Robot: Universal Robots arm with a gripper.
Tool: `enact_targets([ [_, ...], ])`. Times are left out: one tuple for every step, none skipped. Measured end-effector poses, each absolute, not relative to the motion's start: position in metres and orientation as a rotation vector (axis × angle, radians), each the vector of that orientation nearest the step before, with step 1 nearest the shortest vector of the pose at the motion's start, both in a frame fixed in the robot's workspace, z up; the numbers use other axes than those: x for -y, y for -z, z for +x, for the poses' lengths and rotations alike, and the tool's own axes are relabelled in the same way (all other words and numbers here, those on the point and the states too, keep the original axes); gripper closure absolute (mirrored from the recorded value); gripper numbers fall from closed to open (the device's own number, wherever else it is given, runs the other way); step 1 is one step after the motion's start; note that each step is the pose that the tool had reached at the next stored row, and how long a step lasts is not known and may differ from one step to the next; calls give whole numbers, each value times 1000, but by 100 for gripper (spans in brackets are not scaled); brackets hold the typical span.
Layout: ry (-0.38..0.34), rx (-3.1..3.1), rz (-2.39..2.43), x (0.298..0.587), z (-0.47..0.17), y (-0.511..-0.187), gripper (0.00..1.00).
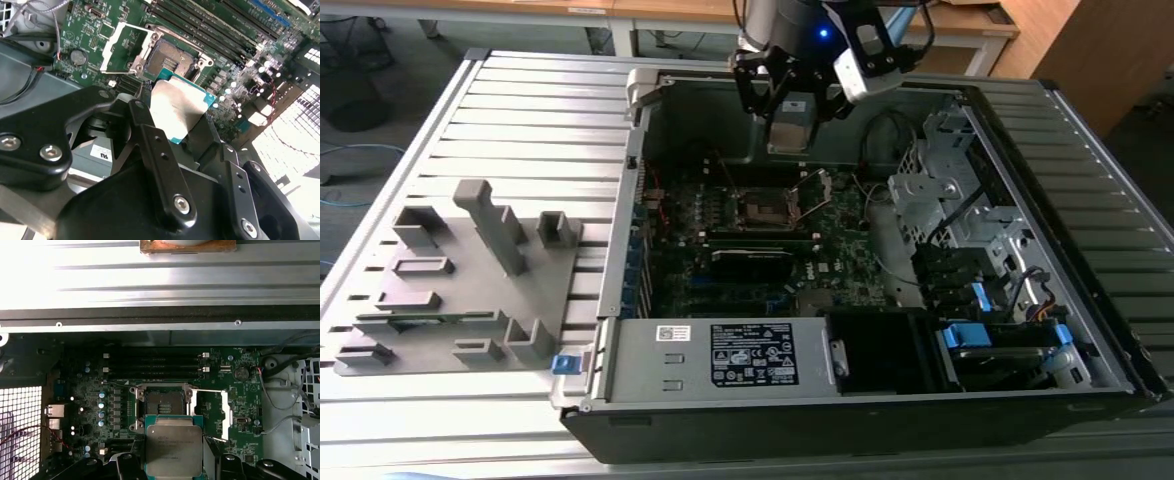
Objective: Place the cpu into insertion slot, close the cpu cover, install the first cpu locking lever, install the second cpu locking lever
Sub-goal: 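Place the cpu into insertion slot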
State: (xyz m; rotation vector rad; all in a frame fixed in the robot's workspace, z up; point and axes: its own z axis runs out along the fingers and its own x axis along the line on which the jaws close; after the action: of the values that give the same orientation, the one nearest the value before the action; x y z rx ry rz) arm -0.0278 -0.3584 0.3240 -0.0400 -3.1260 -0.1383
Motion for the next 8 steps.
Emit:
enact_targets([
  [138, 3128, -40, 358, -28, -322, 46],
  [138, 3129, -40, 358, -29, -321, 46],
  [138, 3131, -40, 358, -30, -319, 46],
  [138, 3132, -39, 358, -30, -317, 46],
  [138, 3134, -39, 358, -31, -315, 46],
  [138, 3135, -39, 358, -32, -313, 46],
  [139, 3137, -39, 358, -33, -312, 46],
  [139, 3138, -39, 358, -34, -310, 46],
])
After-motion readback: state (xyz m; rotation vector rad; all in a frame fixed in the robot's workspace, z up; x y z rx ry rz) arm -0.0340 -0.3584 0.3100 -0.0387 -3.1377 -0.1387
